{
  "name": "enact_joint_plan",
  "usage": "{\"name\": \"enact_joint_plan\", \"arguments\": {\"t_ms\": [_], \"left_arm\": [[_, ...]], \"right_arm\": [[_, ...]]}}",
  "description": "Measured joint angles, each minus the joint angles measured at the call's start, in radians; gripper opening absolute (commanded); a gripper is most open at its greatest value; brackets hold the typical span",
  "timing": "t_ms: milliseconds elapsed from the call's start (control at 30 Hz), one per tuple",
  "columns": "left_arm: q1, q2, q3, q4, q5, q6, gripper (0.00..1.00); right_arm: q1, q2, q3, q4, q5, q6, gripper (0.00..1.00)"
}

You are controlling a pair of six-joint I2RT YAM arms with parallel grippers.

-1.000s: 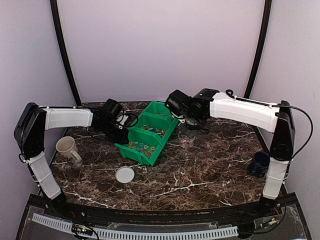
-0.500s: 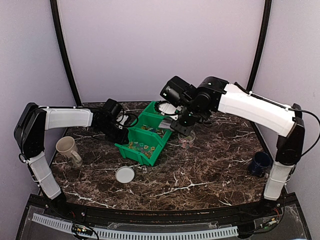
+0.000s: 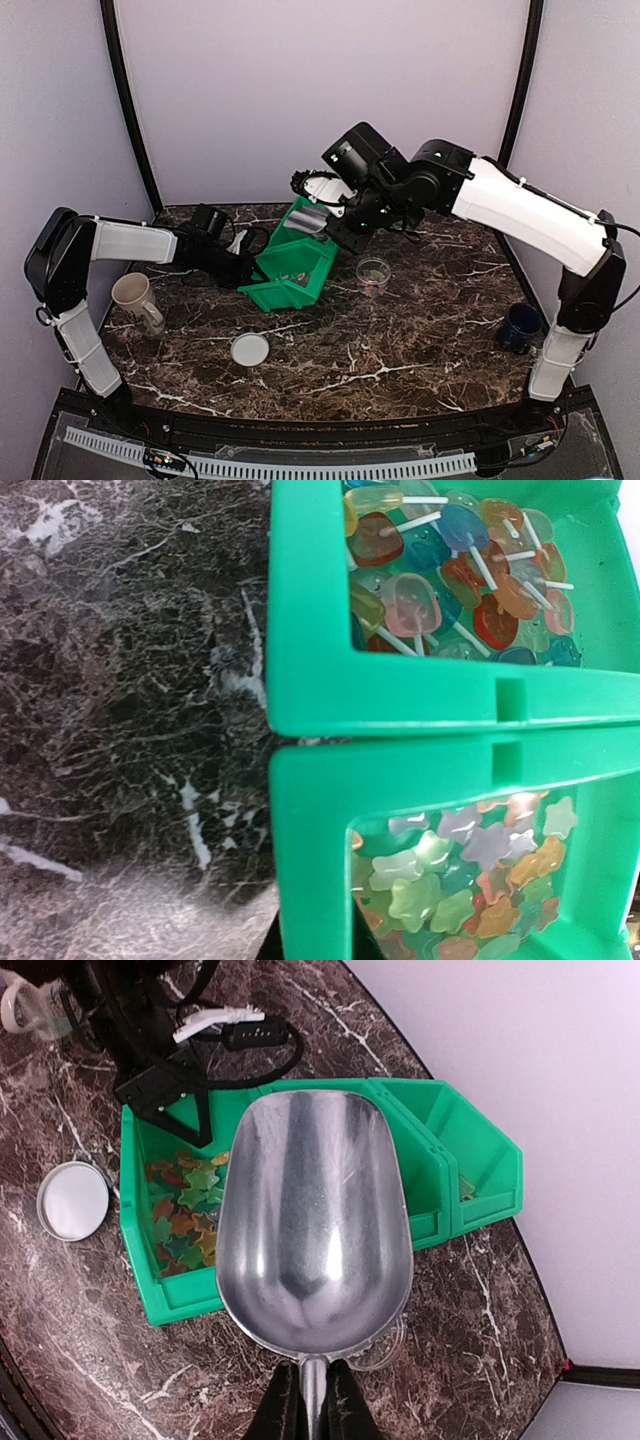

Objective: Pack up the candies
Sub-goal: Adjust the plate at the center of the board.

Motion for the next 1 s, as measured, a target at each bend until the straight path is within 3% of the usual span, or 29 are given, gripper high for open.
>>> {"name": "enact_joint_plan", "arguments": {"t_ms": [333, 767, 1000], "left_arm": [[0.009, -0.040, -0.064, 0.177, 0.125, -0.073, 0.00], [-0.020, -0.093, -0.004, -0.045, -0.173, 0.116, 0.00], [-0.021, -0.089, 0.007, -0.126, -0.257, 0.146, 0.00]], "right_arm": [[0.000, -0.027, 0.055, 0.007, -0.009, 0.005, 0.00], [0.020, 0.064, 0.098, -0.154, -0.023, -0.043, 0.00], [0.020, 0.078, 0.059, -0.169, -0.024, -0.057, 0.00]]}}
